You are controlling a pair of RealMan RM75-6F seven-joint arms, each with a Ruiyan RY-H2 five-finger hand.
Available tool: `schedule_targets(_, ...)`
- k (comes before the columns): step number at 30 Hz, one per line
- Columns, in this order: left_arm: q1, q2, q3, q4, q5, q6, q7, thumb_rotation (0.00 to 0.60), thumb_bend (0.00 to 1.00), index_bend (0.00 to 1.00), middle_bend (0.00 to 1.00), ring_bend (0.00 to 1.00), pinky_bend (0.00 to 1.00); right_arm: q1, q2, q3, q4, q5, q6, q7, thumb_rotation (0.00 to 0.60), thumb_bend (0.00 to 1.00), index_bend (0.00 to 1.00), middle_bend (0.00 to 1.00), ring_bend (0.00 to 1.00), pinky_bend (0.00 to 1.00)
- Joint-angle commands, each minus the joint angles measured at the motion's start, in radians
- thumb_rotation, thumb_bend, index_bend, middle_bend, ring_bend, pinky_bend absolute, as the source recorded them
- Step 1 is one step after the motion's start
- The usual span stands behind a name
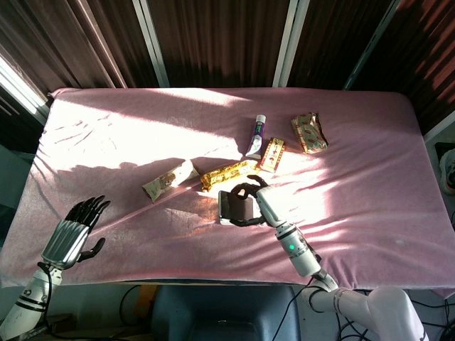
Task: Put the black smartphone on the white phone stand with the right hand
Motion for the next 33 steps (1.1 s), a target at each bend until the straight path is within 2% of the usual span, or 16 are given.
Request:
schedule_targets(1,0.001,0.002,0.001,0.000,0.002,0.002,-0.003,0.600,0.36,0.00,0.01,0.02,0.12,-0.001,-0.021,0.000,0.028,-0.001,0.000,0.022,0.600,0.21,1.00,0.81,0.55,0.28)
schedule_targets(16,0.001,0.003,0.002,0.000,0.006,0.001,-0.007,0.600,0.36,0.00,0.01,0.02,0.12,-0.033,-0.082,0.002,0.156,0.033,-0.051,0.189,0.600,0.21,1.00,0.81,0.55,0.29)
schedule_targets(31,0.000,0.004,0.004,0.000,0.009,0.000,-0.010,0.600,0.36,0.00,0.01,0.02,0.12,-0.036,-0.114,-0.007,0.244,0.024,-0.063,0.231,0.600,0.21,1.00,0.81,0.55,0.29)
schedule_targets(33,0.000,0.004,0.005,0.000,0.010,-0.001,-0.010,0.600,0.36,0.00,0.01,0.02,0.12,-0.037,-0.118,-0.009,0.257,0.022,-0.064,0.232,0.600,0.21,0.94,0.81,0.54,0.29)
